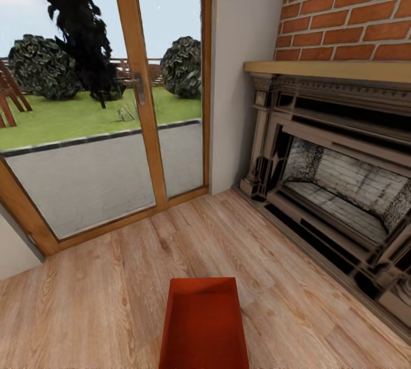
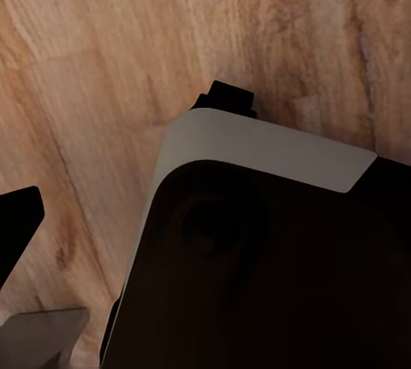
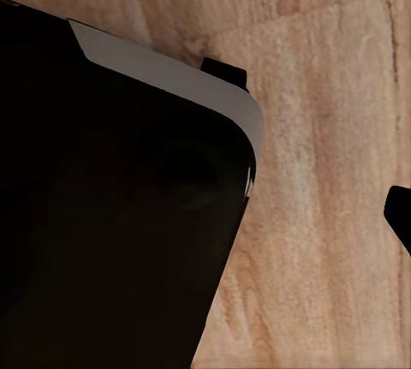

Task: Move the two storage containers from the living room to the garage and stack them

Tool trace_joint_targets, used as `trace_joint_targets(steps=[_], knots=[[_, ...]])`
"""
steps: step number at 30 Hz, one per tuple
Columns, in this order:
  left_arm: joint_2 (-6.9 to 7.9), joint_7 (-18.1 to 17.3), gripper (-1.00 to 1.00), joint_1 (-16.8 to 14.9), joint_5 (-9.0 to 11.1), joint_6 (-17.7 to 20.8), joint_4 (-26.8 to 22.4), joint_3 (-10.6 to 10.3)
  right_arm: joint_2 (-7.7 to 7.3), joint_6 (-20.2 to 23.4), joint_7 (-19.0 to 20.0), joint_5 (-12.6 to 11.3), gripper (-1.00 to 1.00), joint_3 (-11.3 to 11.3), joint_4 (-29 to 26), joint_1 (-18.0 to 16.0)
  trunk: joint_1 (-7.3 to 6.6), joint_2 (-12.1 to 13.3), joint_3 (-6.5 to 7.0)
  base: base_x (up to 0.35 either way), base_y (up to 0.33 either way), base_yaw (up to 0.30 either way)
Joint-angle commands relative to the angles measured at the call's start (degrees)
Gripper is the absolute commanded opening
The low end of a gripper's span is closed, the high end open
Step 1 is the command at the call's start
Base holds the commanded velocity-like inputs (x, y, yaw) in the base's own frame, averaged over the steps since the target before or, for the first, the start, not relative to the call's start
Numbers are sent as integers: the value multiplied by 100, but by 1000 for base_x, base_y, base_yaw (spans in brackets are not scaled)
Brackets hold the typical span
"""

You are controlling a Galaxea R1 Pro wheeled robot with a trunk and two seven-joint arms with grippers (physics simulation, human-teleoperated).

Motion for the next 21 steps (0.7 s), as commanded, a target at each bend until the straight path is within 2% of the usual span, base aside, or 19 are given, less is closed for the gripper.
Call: trace_joint_targets(steps=[1, 21], knots=[[-2, 16, 100, -2, 23, -7, -1, 5, 1, -28, -4, 7, 100, 19, 14, -6, 0, -3, -14, 0, -2, 0], [-2, 20, 100, -2, -12, -5, -15, -11, 6, -7, -13, 1, 100, 40, 14, -6, 0, -3, -195, 0, 0, 0]])
